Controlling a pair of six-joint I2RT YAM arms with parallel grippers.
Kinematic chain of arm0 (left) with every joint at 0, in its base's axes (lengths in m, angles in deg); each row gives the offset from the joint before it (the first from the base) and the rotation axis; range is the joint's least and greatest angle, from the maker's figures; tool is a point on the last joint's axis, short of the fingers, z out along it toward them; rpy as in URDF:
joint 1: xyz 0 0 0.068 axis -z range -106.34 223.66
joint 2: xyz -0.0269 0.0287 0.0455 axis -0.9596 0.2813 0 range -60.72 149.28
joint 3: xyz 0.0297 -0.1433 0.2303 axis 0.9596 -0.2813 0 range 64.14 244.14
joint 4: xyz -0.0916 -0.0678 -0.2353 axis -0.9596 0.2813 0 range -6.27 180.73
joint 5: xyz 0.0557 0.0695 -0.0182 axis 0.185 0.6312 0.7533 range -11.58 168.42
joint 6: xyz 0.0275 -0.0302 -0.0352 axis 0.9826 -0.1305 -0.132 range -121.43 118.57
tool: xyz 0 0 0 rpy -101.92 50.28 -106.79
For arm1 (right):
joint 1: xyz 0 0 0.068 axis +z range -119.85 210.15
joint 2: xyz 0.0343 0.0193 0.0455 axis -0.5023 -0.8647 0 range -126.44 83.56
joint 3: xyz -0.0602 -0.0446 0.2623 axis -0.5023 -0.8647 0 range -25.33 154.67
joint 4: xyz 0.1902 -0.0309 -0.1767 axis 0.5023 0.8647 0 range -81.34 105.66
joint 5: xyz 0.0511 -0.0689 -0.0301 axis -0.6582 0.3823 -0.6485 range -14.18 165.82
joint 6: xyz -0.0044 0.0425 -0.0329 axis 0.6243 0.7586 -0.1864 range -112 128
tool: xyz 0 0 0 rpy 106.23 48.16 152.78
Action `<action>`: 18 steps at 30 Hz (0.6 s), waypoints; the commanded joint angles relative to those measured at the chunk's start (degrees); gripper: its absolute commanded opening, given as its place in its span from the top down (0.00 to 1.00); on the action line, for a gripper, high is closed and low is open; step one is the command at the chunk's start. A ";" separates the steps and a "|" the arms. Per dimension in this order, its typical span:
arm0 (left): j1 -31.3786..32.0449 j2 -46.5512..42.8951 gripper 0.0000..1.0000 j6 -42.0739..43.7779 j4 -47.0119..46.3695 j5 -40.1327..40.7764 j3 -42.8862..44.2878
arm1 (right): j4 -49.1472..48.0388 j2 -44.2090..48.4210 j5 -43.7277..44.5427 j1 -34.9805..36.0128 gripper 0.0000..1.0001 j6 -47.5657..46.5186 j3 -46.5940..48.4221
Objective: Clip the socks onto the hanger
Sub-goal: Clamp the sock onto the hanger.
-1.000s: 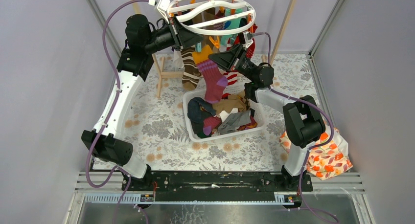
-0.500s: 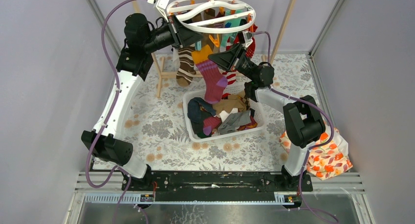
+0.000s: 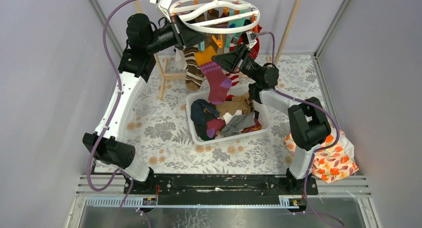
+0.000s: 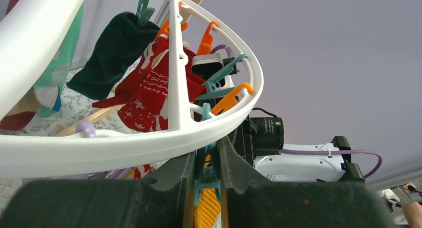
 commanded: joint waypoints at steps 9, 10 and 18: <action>-0.07 -0.50 1.00 -0.39 -4.21 -2.73 -2.04 | -7.63 2.75 -0.94 -0.33 1.00 0.55 3.41; -0.07 -0.51 1.00 -0.48 -4.42 -2.73 -2.21 | -7.63 2.65 -0.81 -0.41 1.00 0.52 3.50; -0.07 -0.52 1.00 -2.44 -5.58 -3.61 -3.01 | -7.63 1.75 0.01 -0.40 1.00 0.29 4.58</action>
